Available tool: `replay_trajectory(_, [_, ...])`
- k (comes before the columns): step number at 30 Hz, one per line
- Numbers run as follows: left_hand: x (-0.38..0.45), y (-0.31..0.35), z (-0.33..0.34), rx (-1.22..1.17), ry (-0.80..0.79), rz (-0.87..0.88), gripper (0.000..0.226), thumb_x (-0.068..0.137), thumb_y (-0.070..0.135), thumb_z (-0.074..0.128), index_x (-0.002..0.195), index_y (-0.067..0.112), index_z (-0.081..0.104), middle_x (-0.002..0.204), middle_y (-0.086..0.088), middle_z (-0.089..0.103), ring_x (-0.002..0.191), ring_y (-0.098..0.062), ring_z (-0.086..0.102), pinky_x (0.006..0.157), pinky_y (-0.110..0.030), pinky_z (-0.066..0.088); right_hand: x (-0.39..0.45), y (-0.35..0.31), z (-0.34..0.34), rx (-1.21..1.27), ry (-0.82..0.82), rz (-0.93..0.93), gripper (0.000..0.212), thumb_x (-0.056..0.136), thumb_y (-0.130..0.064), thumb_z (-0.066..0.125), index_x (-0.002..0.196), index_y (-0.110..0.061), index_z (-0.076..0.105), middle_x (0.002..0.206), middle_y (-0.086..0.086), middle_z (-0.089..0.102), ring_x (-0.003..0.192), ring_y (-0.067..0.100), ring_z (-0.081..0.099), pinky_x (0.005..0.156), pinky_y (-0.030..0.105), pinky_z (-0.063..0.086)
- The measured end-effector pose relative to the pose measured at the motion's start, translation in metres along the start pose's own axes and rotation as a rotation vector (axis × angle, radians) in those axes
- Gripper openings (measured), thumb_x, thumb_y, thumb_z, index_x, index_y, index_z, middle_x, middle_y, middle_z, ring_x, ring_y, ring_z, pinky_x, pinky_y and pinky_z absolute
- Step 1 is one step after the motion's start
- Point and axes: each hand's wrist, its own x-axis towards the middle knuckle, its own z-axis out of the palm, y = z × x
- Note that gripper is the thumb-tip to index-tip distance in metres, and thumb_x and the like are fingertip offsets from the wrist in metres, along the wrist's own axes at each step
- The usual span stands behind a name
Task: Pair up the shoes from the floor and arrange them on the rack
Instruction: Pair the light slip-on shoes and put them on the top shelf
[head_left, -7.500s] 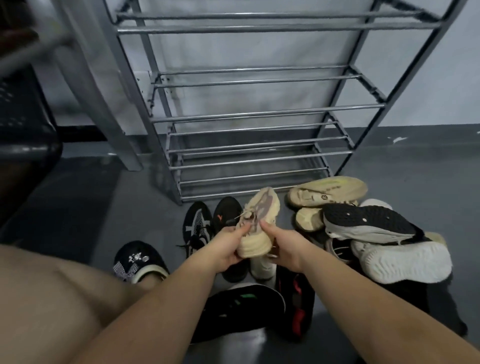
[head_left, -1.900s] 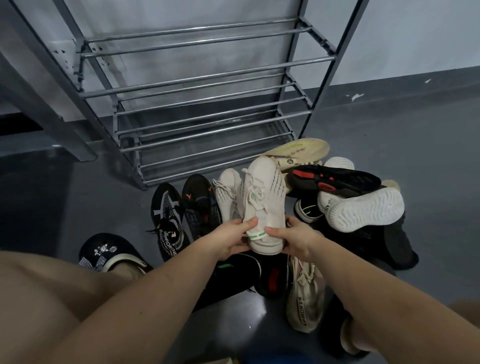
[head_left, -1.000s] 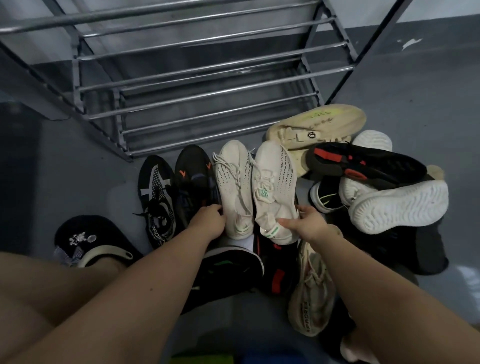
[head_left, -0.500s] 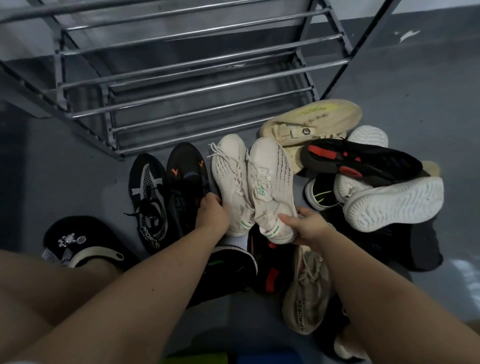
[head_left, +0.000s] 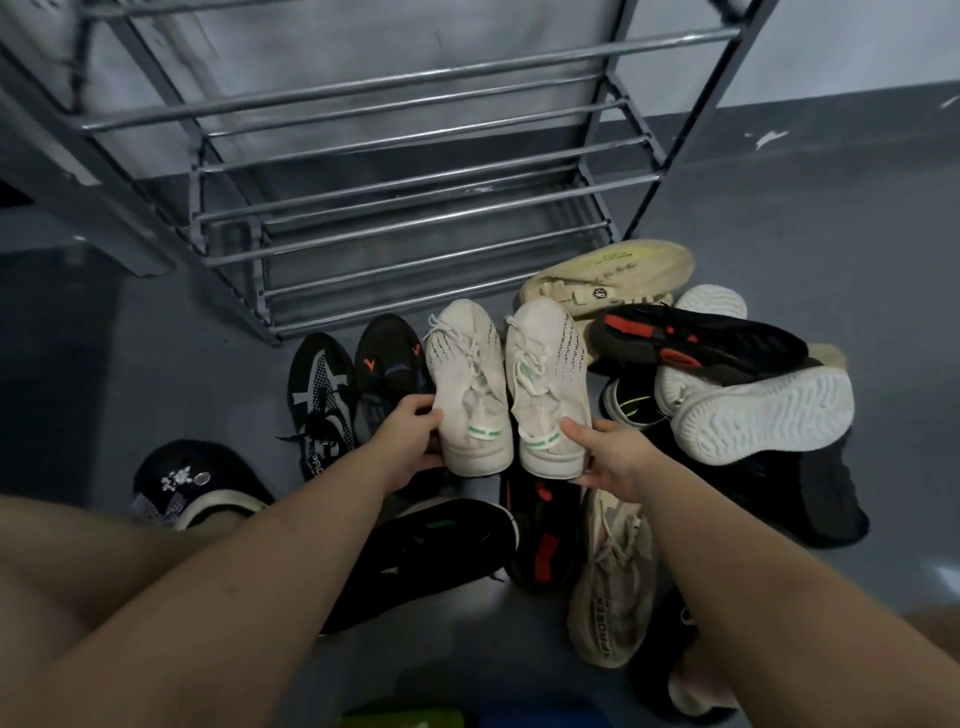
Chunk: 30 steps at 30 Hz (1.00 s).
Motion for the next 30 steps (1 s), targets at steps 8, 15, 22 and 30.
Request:
replay_trajectory(8, [-0.044, 0.011, -0.012, 0.001, -0.078, 0.139, 0.030, 0.101, 0.016, 0.038, 0.131, 0.011, 0.041, 0.100, -0.005, 0.059, 0.081, -0.018, 0.060, 0.068, -0.036, 0.053, -0.042, -0.009, 0.011, -0.051, -0.063, -0.108, 0.031, 0.091, -0.027, 0.060, 0.119, -0.012, 0.054, 0.101, 0.003, 0.067, 0.088, 0.017, 0.065, 0.062, 0.029, 0.056])
replay_trajectory(15, [-0.077, 0.031, -0.011, -0.027, -0.068, 0.239, 0.031, 0.101, 0.016, 0.037, 0.131, 0.011, 0.043, 0.101, -0.004, 0.062, 0.084, -0.018, 0.062, 0.064, -0.034, 0.052, -0.079, -0.024, 0.012, -0.059, -0.074, -0.186, 0.023, 0.092, -0.026, 0.059, 0.110, -0.012, 0.059, 0.097, 0.006, 0.069, 0.083, 0.018, 0.065, 0.055, 0.026, 0.056])
replay_trajectory(22, [-0.115, 0.077, 0.004, -0.024, -0.117, 0.326, 0.024, 0.101, 0.015, 0.038, 0.123, 0.011, 0.045, 0.105, -0.007, 0.060, 0.081, -0.018, 0.061, 0.050, -0.027, 0.052, -0.132, -0.074, 0.002, -0.124, -0.079, -0.294, 0.017, 0.094, -0.022, 0.057, 0.107, -0.013, 0.060, 0.094, 0.006, 0.068, 0.081, 0.019, 0.065, 0.053, 0.027, 0.056])
replay_trajectory(30, [-0.183, 0.156, 0.000, -0.052, -0.142, 0.491, 0.019, 0.100, 0.012, 0.041, 0.118, 0.011, 0.045, 0.102, -0.010, 0.058, 0.080, -0.019, 0.058, 0.066, -0.038, 0.053, -0.196, -0.146, 0.006, -0.204, -0.039, -0.445, 0.026, 0.089, -0.028, 0.063, 0.105, -0.006, 0.062, 0.114, 0.017, 0.066, 0.107, 0.033, 0.062, 0.094, 0.050, 0.050])
